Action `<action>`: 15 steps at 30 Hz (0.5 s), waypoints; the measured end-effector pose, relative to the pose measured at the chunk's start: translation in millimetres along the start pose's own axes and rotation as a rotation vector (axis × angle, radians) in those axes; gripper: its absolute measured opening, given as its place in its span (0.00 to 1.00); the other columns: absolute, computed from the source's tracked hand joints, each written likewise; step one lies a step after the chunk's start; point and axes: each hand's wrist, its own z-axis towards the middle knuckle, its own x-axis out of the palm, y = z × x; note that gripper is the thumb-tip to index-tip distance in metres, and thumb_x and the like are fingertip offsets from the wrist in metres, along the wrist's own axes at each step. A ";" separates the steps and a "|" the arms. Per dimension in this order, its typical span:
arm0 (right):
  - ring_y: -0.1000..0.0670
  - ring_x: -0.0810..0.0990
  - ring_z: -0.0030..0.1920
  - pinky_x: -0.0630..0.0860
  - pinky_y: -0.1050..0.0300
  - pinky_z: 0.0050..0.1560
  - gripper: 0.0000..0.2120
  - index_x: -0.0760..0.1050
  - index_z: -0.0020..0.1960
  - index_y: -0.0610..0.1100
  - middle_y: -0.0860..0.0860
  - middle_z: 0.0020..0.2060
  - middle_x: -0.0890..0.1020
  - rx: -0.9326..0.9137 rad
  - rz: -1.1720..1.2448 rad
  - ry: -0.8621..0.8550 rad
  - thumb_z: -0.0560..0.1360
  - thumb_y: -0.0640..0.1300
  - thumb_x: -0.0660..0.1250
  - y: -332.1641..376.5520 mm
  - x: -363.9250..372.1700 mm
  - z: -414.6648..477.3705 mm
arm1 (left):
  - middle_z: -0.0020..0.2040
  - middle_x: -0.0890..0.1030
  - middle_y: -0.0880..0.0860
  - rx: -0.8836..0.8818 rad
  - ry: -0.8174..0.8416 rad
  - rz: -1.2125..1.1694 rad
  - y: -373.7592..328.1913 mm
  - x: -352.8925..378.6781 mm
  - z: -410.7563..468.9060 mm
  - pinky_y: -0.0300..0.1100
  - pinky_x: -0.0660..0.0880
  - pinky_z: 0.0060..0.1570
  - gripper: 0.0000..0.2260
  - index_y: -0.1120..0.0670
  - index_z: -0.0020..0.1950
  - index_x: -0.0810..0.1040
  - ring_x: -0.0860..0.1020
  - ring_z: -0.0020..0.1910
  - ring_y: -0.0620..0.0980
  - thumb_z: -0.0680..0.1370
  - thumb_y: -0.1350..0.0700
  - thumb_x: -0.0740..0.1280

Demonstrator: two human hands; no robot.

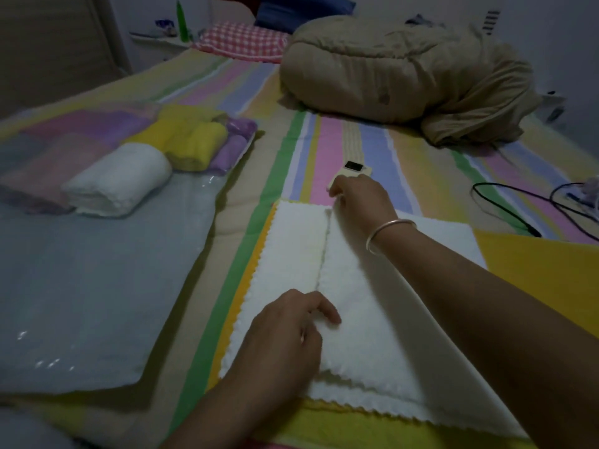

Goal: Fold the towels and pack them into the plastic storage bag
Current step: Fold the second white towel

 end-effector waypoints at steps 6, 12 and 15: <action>0.40 0.77 0.53 0.73 0.50 0.49 0.15 0.75 0.57 0.44 0.42 0.51 0.80 -0.040 0.109 0.004 0.72 0.34 0.60 39.1 15.3 17.4 | 0.56 0.76 0.37 -0.045 -0.107 0.017 21.2 -25.6 -21.0 0.25 0.67 0.45 0.18 0.44 0.56 0.79 0.73 0.39 0.33 0.75 0.65 0.62; 0.40 0.77 0.54 0.74 0.49 0.51 0.16 0.76 0.57 0.44 0.41 0.52 0.80 -0.073 0.084 0.040 0.73 0.34 0.60 72.7 31.7 32.5 | 0.60 0.68 0.33 -0.104 -0.148 0.117 36.1 -38.9 -34.0 0.29 0.62 0.63 0.19 0.44 0.60 0.78 0.71 0.63 0.38 0.74 0.58 0.57; 0.40 0.76 0.55 0.74 0.49 0.53 0.16 0.77 0.57 0.45 0.42 0.53 0.80 -0.053 0.106 0.066 0.72 0.35 0.61 81.3 41.4 35.3 | 0.64 0.72 0.38 -0.150 -0.156 0.122 44.0 -43.3 -35.7 0.34 0.64 0.66 0.19 0.45 0.61 0.77 0.71 0.64 0.40 0.75 0.64 0.60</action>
